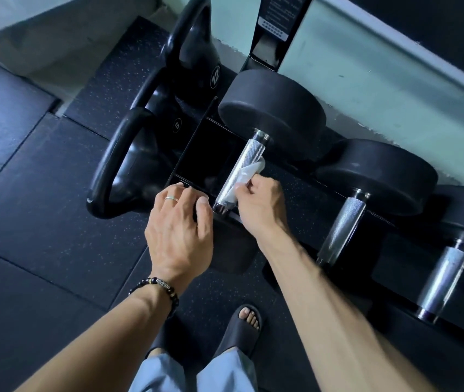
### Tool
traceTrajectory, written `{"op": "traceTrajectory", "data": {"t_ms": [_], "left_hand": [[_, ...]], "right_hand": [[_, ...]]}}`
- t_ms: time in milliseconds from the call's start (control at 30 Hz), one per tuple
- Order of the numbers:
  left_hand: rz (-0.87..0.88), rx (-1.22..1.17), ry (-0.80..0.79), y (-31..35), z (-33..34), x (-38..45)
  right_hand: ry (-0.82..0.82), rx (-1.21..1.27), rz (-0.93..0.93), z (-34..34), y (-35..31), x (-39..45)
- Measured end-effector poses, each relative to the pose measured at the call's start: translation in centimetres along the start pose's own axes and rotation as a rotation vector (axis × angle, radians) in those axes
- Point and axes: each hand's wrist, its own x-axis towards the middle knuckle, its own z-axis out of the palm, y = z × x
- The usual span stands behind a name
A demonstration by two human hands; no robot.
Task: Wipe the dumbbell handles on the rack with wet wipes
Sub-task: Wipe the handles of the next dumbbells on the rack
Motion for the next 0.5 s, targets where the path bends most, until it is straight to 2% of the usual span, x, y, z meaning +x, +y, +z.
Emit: {"op": "traceTrajectory", "data": {"t_ms": [167, 333, 400, 433, 500], "left_hand": [[0.029, -0.002, 0.002, -0.4, 0.1, 0.1], [0.079, 0.064, -0.039, -0.5, -0.2, 0.4], [0.098, 0.085, -0.073, -0.7, -0.3, 0.7], [0.105, 0.082, -0.078, -0.8, -0.3, 0.8], [0.097, 0.065, -0.067, -0.8, -0.3, 0.7]], "right_hand": [[0.075, -0.022, -0.076, 0.0, 1.9, -0.8], [0.269, 0.067, -0.241, -1.0, 1.8, 2.1], [0.356, -0.046, -0.381, -0.9, 1.7, 2.2], [0.341, -0.14, -0.486, -0.8, 2.1, 1.7], [0.207, -0.312, -0.7, -0.9, 3.0, 0.4]]}}
